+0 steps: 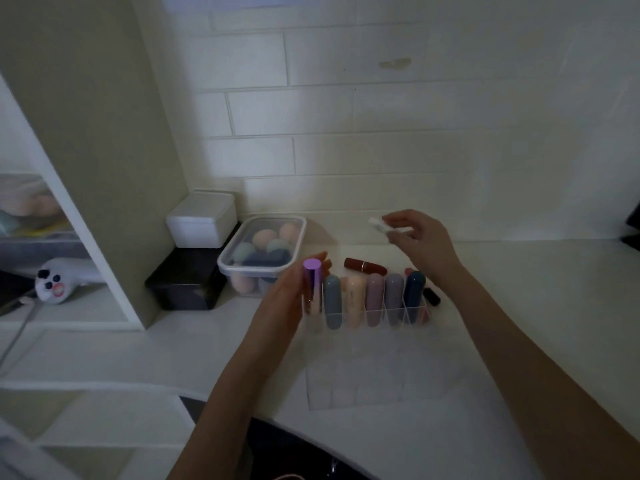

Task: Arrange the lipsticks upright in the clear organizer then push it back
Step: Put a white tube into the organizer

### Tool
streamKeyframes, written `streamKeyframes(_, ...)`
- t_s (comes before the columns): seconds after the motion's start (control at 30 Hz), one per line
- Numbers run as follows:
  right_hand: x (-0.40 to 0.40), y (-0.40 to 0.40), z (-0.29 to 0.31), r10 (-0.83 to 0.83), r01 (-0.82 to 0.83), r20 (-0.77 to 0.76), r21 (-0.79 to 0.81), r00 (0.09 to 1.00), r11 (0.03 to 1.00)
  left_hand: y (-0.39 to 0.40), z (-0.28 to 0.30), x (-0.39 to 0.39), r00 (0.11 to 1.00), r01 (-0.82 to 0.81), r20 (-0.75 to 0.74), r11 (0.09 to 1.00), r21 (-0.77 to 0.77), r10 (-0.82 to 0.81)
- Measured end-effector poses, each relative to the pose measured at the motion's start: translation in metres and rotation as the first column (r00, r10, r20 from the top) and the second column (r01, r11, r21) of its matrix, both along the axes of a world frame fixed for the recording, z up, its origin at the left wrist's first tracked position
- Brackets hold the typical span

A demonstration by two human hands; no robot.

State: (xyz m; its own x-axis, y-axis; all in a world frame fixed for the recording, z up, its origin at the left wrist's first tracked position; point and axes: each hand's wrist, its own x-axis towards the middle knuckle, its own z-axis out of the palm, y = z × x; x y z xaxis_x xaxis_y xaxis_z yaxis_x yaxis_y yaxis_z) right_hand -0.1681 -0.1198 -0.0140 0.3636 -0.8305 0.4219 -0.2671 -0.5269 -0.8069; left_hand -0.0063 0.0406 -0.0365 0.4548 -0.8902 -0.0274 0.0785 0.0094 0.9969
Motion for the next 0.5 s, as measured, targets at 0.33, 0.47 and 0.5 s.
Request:
streamKeyframes(0.33,-0.003,0.09,0.067,0.147,-0.138,0.197,-0.06,0.969,0.989,0.06,-0.011,-0.026,0.929,0.175,0.345,0.98,-0.096,-0.133)
streamKeyframes(0.47,-0.01,0.12,0.075,0.184,-0.191,0.343,-0.012,0.921,0.981,0.062,-0.013,-0.022,0.931,0.184,0.338,0.977,-0.105,-0.139)
streamKeyframes(0.5,-0.012,0.126,0.077,0.188,-0.196,0.348,-0.015,0.918,0.981,0.062,-0.014,-0.02,0.935,0.189,0.326,0.975,-0.113,-0.143)
